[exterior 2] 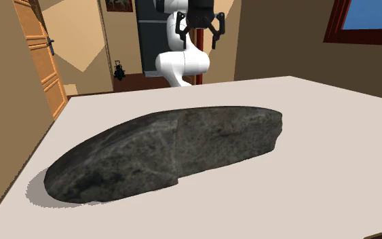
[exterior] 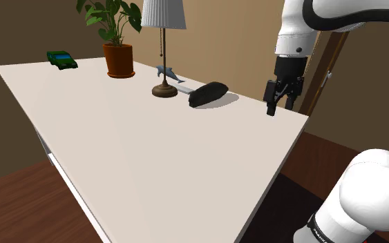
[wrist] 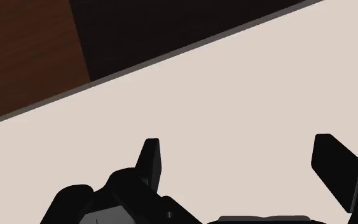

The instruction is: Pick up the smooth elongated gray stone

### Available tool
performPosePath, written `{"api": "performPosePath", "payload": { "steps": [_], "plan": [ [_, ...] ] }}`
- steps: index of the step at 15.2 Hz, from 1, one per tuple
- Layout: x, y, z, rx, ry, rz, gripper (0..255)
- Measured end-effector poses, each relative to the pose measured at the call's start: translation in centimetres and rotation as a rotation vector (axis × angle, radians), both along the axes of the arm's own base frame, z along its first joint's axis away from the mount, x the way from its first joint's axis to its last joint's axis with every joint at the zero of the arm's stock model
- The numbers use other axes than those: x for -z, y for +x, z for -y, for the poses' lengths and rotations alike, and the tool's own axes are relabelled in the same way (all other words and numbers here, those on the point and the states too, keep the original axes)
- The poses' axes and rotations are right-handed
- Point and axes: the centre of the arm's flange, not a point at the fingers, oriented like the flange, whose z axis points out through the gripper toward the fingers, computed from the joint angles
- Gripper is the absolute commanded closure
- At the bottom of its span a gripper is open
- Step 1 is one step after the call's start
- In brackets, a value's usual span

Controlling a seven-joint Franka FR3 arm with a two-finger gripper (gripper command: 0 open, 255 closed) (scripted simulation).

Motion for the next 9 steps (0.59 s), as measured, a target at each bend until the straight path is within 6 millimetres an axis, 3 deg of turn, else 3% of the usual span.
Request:
{"api": "performPosePath", "payload": {
  "steps": [3, 9],
  "plan": [
    [0.3, 1.4, -0.3, 0.039, -0.004, 0.005, 0],
    [1.1, 8.3, -1.6, 0.226, -0.023, 0.031, 0]
  ]
}}
